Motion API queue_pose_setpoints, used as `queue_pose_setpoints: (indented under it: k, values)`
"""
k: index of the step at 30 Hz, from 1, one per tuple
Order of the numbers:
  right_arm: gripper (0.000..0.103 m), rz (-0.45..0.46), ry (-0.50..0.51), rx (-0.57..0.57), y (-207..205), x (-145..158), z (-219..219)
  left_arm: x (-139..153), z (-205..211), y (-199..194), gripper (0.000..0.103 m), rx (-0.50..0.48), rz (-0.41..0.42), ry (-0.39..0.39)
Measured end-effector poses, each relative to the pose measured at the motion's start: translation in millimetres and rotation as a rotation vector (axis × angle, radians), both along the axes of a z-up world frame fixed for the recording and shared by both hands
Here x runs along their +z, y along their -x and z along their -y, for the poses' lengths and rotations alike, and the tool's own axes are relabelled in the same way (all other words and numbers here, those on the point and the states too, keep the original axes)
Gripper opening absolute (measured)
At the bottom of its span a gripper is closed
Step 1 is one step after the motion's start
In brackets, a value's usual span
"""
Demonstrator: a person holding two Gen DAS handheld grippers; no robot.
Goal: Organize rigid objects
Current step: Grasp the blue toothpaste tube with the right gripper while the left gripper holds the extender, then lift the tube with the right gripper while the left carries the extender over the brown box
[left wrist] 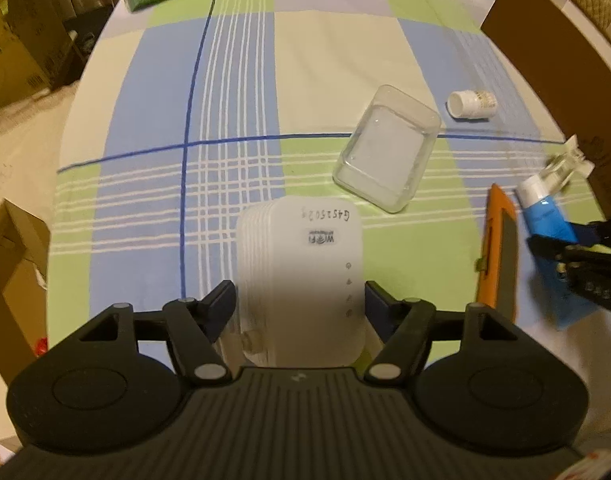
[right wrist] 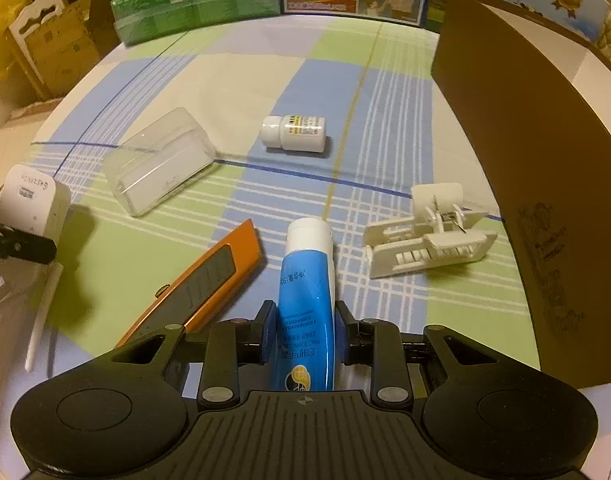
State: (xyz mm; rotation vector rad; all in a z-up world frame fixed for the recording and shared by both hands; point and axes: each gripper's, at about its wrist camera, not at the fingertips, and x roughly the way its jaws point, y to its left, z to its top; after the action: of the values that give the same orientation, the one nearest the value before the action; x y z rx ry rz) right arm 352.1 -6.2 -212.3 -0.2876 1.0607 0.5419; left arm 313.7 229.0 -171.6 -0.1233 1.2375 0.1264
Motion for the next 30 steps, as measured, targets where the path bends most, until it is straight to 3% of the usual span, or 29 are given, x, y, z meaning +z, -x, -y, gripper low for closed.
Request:
queue_pose_setpoints:
  k: [7, 14, 16, 19, 30]
  values:
    - [0.026, 0.001, -0.005, -0.02, -1, 2, 3, 4, 16, -9, 0.067, -0.047, 0.004, -0.168]
    - [0.026, 0.007, 0.0, -0.026, -2, 1, 1, 3, 34, -13, 0.068, -0.078, -0.012, -0.284]
    - [0.026, 0.007, -0.001, -0.027, -4, 1, 1, 3, 38, -14, 0.06, -0.083, -0.013, -0.294]
    - [0.026, 0.009, 0.0, -0.027, -4, 1, 1, 3, 40, -13, 0.059, -0.095, -0.007, -0.312]
    - [0.025, 0.063, 0.045, 0.05, 4, 0, -5, 12, 32, 0, 0.054, -0.1, 0.026, -0.256]
